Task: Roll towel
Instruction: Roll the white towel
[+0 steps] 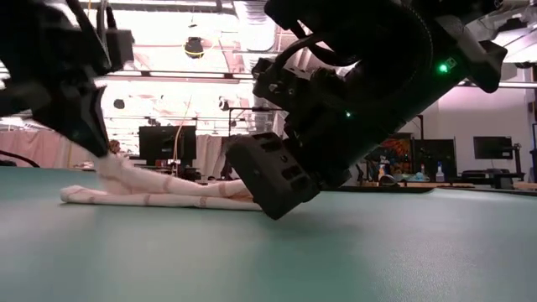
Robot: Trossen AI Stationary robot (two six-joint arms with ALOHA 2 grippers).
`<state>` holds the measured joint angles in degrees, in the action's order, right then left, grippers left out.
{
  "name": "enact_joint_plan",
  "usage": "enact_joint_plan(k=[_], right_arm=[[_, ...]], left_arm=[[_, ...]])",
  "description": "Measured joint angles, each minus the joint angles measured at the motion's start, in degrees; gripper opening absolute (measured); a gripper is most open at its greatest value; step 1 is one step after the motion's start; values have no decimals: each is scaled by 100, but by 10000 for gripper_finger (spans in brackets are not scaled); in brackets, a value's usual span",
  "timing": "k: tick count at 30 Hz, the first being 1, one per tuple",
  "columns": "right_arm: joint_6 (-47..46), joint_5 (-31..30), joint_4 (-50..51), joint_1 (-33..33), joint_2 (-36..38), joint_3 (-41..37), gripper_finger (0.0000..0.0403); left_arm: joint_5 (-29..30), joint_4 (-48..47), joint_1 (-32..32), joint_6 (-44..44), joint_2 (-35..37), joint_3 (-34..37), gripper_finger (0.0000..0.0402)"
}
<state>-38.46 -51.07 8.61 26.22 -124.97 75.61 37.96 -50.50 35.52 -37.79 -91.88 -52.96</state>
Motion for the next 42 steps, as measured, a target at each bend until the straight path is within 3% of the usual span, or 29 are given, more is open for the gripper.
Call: enact_joint_plan(k=[3,7,11,16,25,30,36,42], right_arm=[[-13,2,101,2,3,0,8],[-13,7,122,43,5,0,10],[-12,31,126,49,5,0,12],[-11,31,148,63,5,0,12],[376,20,319,222,10,2,19],[678,50,398,408,70,2,65],[807,107,585,543,110,2,147],[2862,116,156,738,215,2,223]], left_arm=[[2,-670,159,-378,4,-179,0],[-75,-836,395,-884,5,66,0],[-151,-246,557,-1361,5,587,0],[-121,754,622,-1244,5,901,0],[-38,1281,628,-1627,14,1502,0],[30,1445,626,-1638,18,1558,0],[42,1559,626,-1572,16,1558,0],[41,1576,626,-1542,12,1558,0]])
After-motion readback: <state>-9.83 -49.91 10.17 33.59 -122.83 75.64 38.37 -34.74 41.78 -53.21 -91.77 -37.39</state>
